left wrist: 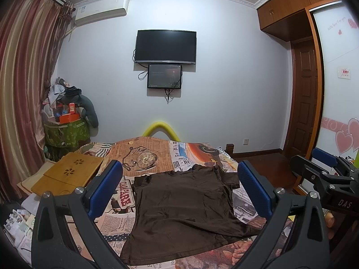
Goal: Fold small clothes
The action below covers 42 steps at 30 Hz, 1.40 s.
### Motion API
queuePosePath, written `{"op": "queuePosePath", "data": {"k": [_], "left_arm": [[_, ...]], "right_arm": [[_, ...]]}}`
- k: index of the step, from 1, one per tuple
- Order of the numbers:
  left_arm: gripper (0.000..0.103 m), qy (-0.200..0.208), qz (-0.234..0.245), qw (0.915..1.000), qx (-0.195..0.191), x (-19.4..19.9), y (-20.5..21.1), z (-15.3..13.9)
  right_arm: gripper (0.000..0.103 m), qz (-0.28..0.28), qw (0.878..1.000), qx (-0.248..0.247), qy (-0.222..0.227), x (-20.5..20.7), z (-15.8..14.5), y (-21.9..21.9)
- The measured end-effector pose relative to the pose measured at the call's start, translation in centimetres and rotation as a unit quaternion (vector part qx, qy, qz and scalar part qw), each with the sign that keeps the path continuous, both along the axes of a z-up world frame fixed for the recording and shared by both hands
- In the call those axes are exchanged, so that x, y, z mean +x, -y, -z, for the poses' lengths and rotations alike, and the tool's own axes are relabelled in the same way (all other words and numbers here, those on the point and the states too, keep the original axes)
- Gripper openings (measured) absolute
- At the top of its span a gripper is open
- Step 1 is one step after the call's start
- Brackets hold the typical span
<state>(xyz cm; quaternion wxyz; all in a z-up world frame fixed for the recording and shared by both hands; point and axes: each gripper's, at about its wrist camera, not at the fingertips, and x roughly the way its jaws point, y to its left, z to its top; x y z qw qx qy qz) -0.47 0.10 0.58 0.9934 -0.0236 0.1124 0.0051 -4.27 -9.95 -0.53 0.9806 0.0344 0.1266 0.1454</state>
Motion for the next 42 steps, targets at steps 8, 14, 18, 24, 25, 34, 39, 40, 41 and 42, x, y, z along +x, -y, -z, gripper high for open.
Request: {"op": "queuePosePath", "data": {"k": [8,14,18,24,25,34,39,40,41,42], "left_arm": [[0.103,0.0,0.0,1.0,-0.001,0.0,0.0,0.0],[0.103,0.001,-0.001,1.0,0.0,0.0,-0.1,0.1],[0.103,-0.001,-0.003,1.0,0.002,0.0,-0.3,0.2],[0.103,-0.005,0.002,1.0,0.005,0.7,-0.3,0.5],[0.103,-0.006,0.003,1.0,0.007,1.0,-0.3,0.6],[0.103,-0.04,0.008,0.9991,0.012,6.2,-1.4,1.6],[0.103,-0.093,-0.003,0.9956,0.011,12.2,-3.6,3.5],[0.103,-0.103,-0.005,0.9946,0.01,13.2,-4.1,4.0],[0.103,-0.115,-0.01,0.9933,0.009,14.5,-4.8,4.7],[0.103,-0.129,-0.017,0.9915,0.009,15.8,-5.6,5.4]], "right_arm": [[0.103,-0.001,1.0,0.0,-0.001,0.0,0.0,0.0],[0.103,0.0,1.0,0.0,-0.002,-0.1,0.0,0.0],[0.103,0.0,1.0,0.0,-0.002,-0.2,0.1,0.0],[0.103,0.001,1.0,0.001,-0.006,0.3,0.6,0.0],[0.103,0.0,1.0,0.001,-0.009,0.5,0.7,0.0],[0.103,0.015,0.999,-0.001,-0.04,4.6,2.4,0.8],[0.103,0.041,0.997,-0.016,-0.064,8.2,4.0,1.9],[0.103,0.053,0.996,-0.024,-0.072,9.5,4.7,2.5],[0.103,0.06,0.995,-0.028,-0.076,10.0,5.1,2.7],[0.103,0.069,0.994,-0.032,-0.081,10.7,5.4,3.0]]}}
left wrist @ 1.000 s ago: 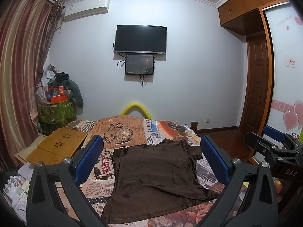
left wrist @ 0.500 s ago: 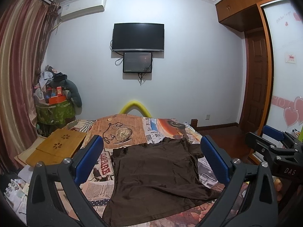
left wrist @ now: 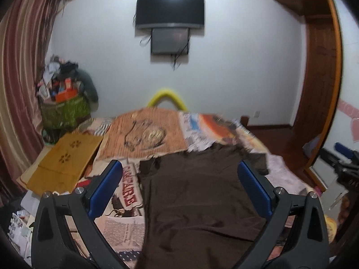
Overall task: Fold small clothes
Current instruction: 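Lower the left tool to the T-shirt's side edge and close on it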
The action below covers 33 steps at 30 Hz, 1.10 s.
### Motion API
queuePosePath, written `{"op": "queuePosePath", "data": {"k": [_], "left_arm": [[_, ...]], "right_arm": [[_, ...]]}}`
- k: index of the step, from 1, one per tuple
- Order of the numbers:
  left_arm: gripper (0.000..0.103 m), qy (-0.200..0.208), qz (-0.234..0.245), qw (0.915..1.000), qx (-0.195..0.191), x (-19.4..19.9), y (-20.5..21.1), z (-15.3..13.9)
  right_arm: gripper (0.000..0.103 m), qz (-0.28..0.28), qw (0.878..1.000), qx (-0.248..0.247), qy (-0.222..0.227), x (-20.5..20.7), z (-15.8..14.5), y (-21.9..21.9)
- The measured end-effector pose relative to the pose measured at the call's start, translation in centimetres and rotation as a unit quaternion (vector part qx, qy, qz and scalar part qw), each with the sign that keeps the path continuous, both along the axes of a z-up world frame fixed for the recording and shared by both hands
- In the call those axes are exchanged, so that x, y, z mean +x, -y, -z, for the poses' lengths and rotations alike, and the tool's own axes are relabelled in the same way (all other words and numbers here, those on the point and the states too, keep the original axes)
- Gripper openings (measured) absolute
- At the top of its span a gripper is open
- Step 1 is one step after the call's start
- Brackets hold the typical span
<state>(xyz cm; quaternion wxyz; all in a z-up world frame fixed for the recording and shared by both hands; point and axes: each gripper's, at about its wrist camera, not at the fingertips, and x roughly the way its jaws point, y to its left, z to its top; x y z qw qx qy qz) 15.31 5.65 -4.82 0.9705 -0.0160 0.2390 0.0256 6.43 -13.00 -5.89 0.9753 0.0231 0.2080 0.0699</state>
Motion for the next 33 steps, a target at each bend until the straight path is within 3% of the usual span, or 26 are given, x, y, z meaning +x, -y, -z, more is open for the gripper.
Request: {"op": "queuePosePath", "data": {"k": [5,11,13,18,24,27,29,31,33], "left_arm": [[0.103,-0.075,-0.027,0.9964,-0.028,6.0,-4.5,3.6],[0.103,-0.152,-0.067,0.9839,-0.064,11.3,-9.5,8.5],[0.103,-0.173,-0.068,0.9806,-0.063,12.8,-10.4,10.1],[0.091,-0.223,-0.073,0.971,-0.047,16.3,-11.7,13.9],[0.087,-0.263,-0.063,0.9609,-0.06,20.5,-12.9,17.5],[0.076,-0.278,-0.067,0.9549,-0.08,22.1,-14.0,19.1],[0.061,-0.29,-0.062,0.949,-0.106,22.9,-14.6,20.1],[0.052,-0.303,-0.056,0.9426,-0.129,23.7,-15.0,21.0],[0.049,-0.304,-0.052,0.9384,-0.156,24.3,-15.5,21.7]], "right_arm": [[0.103,0.021,0.998,-0.007,-0.05,3.3,2.1,1.7],[0.103,0.024,0.993,0.019,-0.118,6.9,4.6,3.7],[0.103,0.022,0.99,0.03,-0.138,8.6,5.3,4.3],[0.102,0.016,0.982,0.053,-0.179,11.4,7.3,5.2],[0.092,0.011,0.977,0.049,-0.208,14.0,9.3,5.0],[0.086,0.002,0.974,0.048,-0.221,15.2,10.3,4.7],[0.083,-0.003,0.973,0.044,-0.226,15.7,10.9,4.3],[0.081,-0.008,0.972,0.04,-0.231,16.3,11.4,4.2],[0.077,-0.014,0.97,0.04,-0.239,16.9,11.9,4.1]]}}
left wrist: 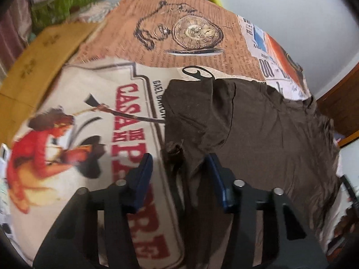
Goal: Fold small clothes
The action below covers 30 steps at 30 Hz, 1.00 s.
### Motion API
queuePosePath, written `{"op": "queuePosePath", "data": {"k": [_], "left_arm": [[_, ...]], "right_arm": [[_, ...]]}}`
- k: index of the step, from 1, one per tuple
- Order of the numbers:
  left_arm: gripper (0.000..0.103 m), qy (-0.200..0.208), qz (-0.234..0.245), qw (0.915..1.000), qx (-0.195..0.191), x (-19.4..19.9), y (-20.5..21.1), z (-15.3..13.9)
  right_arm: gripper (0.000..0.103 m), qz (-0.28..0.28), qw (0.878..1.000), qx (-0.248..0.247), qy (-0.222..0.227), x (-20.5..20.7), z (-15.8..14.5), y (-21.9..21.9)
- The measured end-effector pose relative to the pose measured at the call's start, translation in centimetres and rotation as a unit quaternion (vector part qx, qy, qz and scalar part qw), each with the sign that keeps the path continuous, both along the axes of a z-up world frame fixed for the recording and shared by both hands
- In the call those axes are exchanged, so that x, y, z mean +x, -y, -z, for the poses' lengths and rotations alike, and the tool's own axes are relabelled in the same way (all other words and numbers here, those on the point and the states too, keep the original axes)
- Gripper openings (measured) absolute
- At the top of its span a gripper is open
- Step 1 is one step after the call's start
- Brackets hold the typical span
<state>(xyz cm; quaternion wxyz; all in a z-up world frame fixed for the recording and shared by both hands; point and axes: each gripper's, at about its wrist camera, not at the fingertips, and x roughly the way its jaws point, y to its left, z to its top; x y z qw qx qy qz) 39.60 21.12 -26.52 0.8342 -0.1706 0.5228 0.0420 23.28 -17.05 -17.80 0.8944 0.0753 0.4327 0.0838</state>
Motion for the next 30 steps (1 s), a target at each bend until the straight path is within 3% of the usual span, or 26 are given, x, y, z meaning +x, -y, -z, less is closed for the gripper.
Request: {"op": "queuePosePath", "data": {"k": [3,5,9,15,20,23,27,30], "left_arm": [[0.041,-0.001,-0.016,0.999,-0.041,1.0,-1.0,0.9],[0.018,-0.014,-0.016,0.9981,-0.057,1.7,-1.3,1.7],[0.015,-0.004,-0.022,0.9977,-0.064,1.6,-1.9,1.7],[0.015,0.045,-0.011,0.9986,0.024,-0.4,-1.3,-1.9],[0.014,0.097,0.019,0.9895,0.106,-1.2,1.3,-6.0],[0.014,0.122,0.048,0.986,0.103,-1.3,3.4,-8.3],[0.018,0.112,0.068,0.9885,0.076,-1.1,5.4,-9.0],[0.05,0.085,0.045,0.9938,0.056,-1.5,4.5,-7.9]], "right_arm": [[0.075,-0.007,1.0,0.006,-0.008,0.8,0.6,0.0],[0.075,-0.012,1.0,0.003,-0.011,1.0,0.9,-0.4],[0.073,-0.015,1.0,-0.01,-0.017,1.2,1.8,-0.5],[0.073,-0.028,0.999,-0.027,-0.017,1.4,2.1,-0.8],[0.073,-0.026,0.999,-0.021,-0.017,1.4,2.2,-0.6],[0.073,-0.026,0.999,-0.024,-0.017,1.5,2.2,-0.8],[0.073,-0.025,0.999,-0.022,-0.022,1.4,2.1,-0.9],[0.073,-0.026,0.999,-0.026,-0.025,1.0,1.8,-0.9]]}}
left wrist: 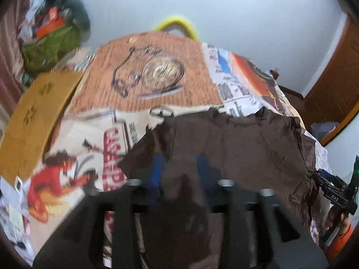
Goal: Fold small clothes
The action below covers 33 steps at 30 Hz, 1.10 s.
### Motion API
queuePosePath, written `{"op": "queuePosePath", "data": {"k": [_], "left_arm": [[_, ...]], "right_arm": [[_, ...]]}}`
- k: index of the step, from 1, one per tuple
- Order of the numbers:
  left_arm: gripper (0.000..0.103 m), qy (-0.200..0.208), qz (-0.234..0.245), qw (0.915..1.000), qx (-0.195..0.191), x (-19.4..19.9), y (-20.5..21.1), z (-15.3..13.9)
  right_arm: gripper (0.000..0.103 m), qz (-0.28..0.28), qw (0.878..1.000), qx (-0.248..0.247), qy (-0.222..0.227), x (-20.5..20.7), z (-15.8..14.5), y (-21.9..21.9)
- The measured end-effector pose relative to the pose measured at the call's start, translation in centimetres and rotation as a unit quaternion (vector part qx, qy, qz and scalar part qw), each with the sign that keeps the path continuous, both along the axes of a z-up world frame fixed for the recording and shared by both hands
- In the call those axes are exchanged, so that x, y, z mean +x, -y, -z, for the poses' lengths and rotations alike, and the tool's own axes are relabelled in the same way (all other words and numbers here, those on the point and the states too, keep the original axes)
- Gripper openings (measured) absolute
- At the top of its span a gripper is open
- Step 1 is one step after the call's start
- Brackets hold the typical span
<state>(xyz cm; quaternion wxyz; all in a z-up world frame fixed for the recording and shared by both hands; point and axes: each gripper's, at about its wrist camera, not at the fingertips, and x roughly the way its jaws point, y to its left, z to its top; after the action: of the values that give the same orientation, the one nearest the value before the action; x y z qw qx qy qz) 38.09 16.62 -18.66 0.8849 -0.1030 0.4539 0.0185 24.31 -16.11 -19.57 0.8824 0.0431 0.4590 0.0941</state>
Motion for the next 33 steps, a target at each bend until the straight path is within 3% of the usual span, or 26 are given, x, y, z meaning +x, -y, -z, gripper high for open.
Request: {"op": "queuePosePath", "data": {"k": [1,7,14,17,24,25,26,27,28,29,33], "left_arm": [[0.058,-0.005,-0.007,1.0,-0.005,-0.4,-0.4,0.4],[0.059,-0.036,-0.067,0.9967,-0.028,-2.8,-5.8,2.3],[0.059,-0.075,-0.126,0.9834,-0.107,0.2,-11.5,5.7],[0.059,-0.106,-0.121,0.9779,-0.133,1.9,-11.7,8.2],[0.059,-0.161,-0.058,0.9797,-0.104,5.6,-9.1,11.7],[0.054,-0.162,-0.053,0.9807,-0.096,5.9,-8.8,11.8],[0.04,-0.163,-0.047,0.9819,-0.085,6.0,-8.5,11.9],[0.032,-0.165,-0.042,0.9823,-0.078,6.1,-8.2,12.0],[0.013,-0.165,-0.042,0.9824,-0.077,6.1,-8.2,12.0],[0.006,-0.165,-0.042,0.9828,-0.072,6.1,-8.2,12.0],[0.005,-0.151,-0.048,0.9866,-0.04,5.8,-7.8,11.0]], "right_arm": [[0.073,-0.003,1.0,0.001,0.0,-0.2,-0.2,0.0],[0.073,-0.006,1.0,0.006,0.01,-0.8,-0.9,0.6],[0.073,0.009,1.0,0.026,0.011,-0.6,-1.0,0.6],[0.073,0.009,1.0,0.024,0.009,-0.5,-0.8,0.3],[0.073,0.01,1.0,0.023,0.002,-0.5,-0.2,0.3],[0.073,0.011,1.0,0.028,-0.001,-0.4,0.0,0.5],[0.073,0.012,0.999,0.032,-0.003,-0.3,0.1,0.6],[0.073,0.014,0.999,0.036,-0.003,-0.4,0.2,0.7],[0.073,0.014,0.999,0.04,-0.002,-0.4,0.2,0.8],[0.073,0.015,0.999,0.042,-0.002,-0.5,0.2,0.8],[0.073,0.014,0.999,0.048,-0.001,-0.6,0.0,0.9]]}}
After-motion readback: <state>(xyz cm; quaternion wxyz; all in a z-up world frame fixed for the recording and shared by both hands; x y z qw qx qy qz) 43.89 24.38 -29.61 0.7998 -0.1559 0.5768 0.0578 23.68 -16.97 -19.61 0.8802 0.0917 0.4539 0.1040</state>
